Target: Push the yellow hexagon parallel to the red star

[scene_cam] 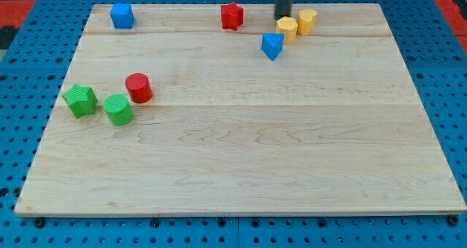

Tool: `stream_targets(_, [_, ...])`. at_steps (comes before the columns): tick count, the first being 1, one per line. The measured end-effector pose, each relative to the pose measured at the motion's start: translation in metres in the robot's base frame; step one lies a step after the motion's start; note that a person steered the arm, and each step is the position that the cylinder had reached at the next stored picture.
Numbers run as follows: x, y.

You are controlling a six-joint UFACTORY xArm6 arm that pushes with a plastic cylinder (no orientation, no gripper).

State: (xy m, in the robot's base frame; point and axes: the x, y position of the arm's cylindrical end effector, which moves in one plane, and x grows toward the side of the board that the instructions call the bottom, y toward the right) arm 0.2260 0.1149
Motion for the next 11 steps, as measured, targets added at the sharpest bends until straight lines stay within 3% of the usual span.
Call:
stream_targets(1, [0.027,0.050])
stream_targets(2, [0.066,0.063])
stream_targets(4, [0.090,-0.009])
stream_targets(5, [0.066,-0.012])
stream_targets(7, [0.050,-0.069])
stream_targets(9, [0.023,-0.019])
stream_targets(11, [0.024,-0.016])
